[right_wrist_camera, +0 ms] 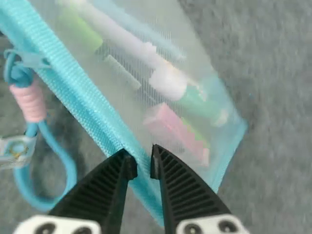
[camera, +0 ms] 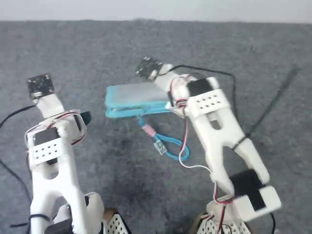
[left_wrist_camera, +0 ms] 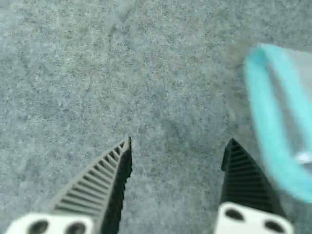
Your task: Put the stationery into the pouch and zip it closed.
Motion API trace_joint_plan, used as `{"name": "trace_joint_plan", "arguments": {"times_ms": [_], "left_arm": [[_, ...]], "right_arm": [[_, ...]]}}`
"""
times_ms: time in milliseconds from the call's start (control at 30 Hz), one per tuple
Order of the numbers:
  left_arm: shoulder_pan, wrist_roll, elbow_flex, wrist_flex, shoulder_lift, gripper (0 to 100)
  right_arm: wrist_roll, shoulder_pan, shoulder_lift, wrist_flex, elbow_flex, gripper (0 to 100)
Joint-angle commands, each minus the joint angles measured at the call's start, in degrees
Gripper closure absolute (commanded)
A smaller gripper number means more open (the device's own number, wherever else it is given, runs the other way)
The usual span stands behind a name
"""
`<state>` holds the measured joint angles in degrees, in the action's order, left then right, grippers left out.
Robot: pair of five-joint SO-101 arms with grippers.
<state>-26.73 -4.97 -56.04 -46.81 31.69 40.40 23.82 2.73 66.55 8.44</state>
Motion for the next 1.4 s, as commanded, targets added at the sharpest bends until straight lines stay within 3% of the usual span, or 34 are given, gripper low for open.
{"name": "trace_joint_plan", "arguments": {"times_ms": [0,233,600,767,1033,1267,1367], "left_arm": [[4.4,4.04,-0.31,0.0,2.55,72],[7.38,4.13,-0.4,-0.35,2.55,72],[6.59,4.04,-0.4,0.0,2.64,72],[0.62,5.1,-1.89,4.66,1.93,72],[0.09,7.12,-2.59,13.98,-9.23,72],[0.0,7.03,3.21,14.15,-17.41,72],[-1.93,5.8,5.93,13.98,-20.48,72]], "right_arm": [[-3.08,-2.42,8.4,12.0,-8.35,99.1],[-6.24,-2.51,4.53,35.12,-27.78,99.1],[-14.95,-0.13,-0.31,35.21,-32.7,99.0],[-15.12,9.63,12.44,22.02,-12.84,99.0],[-14.86,17.19,33.36,-8.48,31.38,98.7],[-14.86,19.56,36.79,-13.76,39.21,84.1],[-13.98,21.58,36.79,-14.73,40.62,83.7]]}}
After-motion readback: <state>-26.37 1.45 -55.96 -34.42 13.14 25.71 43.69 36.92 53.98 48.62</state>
